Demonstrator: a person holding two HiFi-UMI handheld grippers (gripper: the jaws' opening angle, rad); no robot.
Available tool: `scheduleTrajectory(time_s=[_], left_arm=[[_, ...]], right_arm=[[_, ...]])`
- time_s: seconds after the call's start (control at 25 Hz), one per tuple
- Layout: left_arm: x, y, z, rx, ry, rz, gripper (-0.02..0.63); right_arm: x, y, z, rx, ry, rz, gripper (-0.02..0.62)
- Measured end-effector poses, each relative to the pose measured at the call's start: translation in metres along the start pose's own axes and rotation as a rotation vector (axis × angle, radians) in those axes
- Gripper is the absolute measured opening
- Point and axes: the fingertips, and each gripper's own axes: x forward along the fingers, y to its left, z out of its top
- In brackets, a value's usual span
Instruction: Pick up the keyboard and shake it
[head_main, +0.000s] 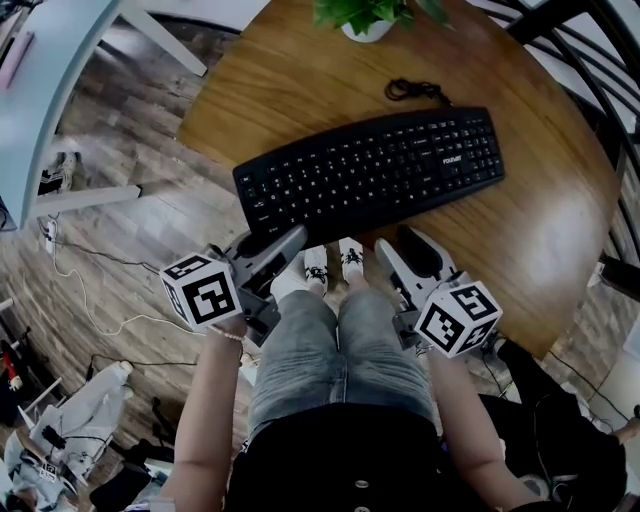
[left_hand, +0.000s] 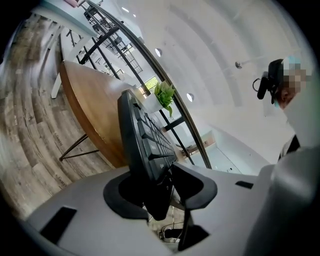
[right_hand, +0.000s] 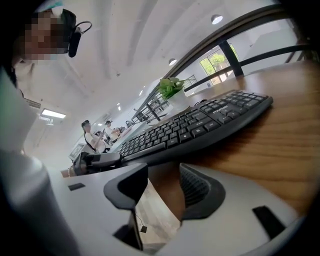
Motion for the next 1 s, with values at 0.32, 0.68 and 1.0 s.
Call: scheduleTrajectory(time_s=[0.32,0.68,1.0], left_arm=[[-0.002,-0.002,0.004,0.024,-0.007,-0.007,0.155],[-0.003,-0.007,0.009,0.033,-0.025,-0.005,0.152],[-0.008,-0.016,0.009,0.029,-0.035,-0.006,0.147]], right_arm=[[0.011,-0.005,0.009,0.262,-0.104,0.098,0.232],[0.022,-0.012,0.030,0.477,-0.207,0.150,0.239],[0.026,-0.019,0.043,0.620,-0.271,0.163,0.241]])
